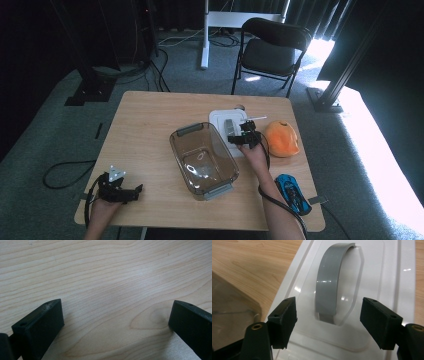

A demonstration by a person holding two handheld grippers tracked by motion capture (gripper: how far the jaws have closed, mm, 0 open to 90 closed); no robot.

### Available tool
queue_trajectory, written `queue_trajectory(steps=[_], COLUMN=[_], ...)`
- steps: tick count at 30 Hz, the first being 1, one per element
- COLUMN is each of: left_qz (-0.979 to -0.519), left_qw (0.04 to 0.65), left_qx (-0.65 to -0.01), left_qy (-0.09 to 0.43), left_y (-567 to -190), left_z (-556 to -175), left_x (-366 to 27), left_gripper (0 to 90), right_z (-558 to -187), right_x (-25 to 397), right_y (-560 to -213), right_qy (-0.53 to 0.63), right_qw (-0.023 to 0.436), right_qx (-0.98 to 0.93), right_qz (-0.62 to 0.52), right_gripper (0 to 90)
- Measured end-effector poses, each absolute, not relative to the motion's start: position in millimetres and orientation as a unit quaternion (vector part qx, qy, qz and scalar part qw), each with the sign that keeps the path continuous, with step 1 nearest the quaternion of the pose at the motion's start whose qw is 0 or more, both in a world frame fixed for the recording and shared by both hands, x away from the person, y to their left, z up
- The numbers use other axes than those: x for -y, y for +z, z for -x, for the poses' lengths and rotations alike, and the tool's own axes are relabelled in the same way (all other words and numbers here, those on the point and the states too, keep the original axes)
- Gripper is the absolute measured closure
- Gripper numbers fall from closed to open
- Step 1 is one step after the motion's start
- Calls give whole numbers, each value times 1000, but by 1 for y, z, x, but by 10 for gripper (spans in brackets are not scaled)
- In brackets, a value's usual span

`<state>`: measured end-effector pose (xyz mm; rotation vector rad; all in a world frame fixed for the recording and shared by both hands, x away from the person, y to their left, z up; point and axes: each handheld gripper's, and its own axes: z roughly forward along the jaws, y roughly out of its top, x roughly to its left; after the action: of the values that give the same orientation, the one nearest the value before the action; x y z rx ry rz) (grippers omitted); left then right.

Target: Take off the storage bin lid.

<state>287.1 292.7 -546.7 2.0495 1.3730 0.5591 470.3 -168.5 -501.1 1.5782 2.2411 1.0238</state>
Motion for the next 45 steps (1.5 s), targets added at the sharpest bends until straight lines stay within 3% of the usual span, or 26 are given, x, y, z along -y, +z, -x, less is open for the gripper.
queue_trajectory(steps=[20,31,45], left_qz=[-772,-772,-772], left_qw=[301,302,301], left_qx=[-518,-518,-519], left_qy=[211,211,212], left_y=[-547,-547,-547], left_z=[-287,-287,-287], left_x=[-293,-293,-292], left_gripper=[2,2,2], right_z=[-436,-422,-409], right_x=[188,200,245], right_y=[-475,-460,-437], right_qy=[381,399,403], right_qw=[111,131,165], right_qx=[-756,-748,-723], right_qz=[-521,-514,-536], right_gripper=[122,133,136])
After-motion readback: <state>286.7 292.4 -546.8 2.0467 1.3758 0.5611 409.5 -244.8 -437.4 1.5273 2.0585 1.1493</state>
